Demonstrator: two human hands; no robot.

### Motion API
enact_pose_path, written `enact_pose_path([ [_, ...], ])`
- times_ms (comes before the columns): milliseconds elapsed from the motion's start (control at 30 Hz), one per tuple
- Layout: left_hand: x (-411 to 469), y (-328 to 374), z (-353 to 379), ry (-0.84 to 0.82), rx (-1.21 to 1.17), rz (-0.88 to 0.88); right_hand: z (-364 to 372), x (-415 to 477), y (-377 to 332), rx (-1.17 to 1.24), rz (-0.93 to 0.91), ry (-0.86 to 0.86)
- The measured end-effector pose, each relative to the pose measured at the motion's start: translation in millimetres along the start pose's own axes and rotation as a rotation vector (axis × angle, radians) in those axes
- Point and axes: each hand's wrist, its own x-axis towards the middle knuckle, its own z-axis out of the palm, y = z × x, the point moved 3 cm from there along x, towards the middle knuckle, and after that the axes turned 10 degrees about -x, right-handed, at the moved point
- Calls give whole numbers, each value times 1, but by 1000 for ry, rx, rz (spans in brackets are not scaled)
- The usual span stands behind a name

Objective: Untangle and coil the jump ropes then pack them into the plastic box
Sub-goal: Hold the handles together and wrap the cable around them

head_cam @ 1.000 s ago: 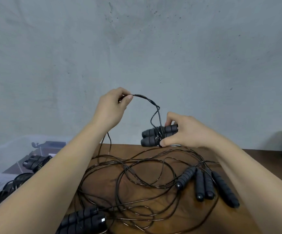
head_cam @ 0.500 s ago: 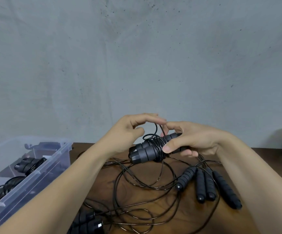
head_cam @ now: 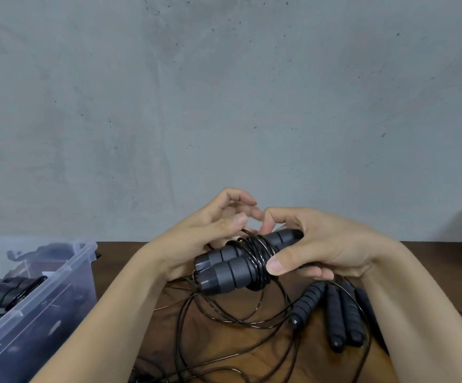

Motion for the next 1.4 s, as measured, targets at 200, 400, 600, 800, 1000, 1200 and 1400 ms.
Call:
enact_pose_path([
  [200,7,-13,-2,-120,52,-62,2,-2,6,-88,14,12],
  [400,13,-19,-11,49,213,159,-1,1,11,137,6,-28],
  [600,10,-26,-17,307,334,243,2,6,2,534,-171,-34],
  [800,15,-27,26,353,698,253,4,5,-10,550,-227,268],
  [1000,15,-35,42,196,671,120,-3,1,-12,456,-216,632],
  [1200,5,-22,42,215,592,16,-6,0,-8,169,-201,943],
  [1400,-5,0,40,269,641,32,1,7,1,-238,-134,1121],
])
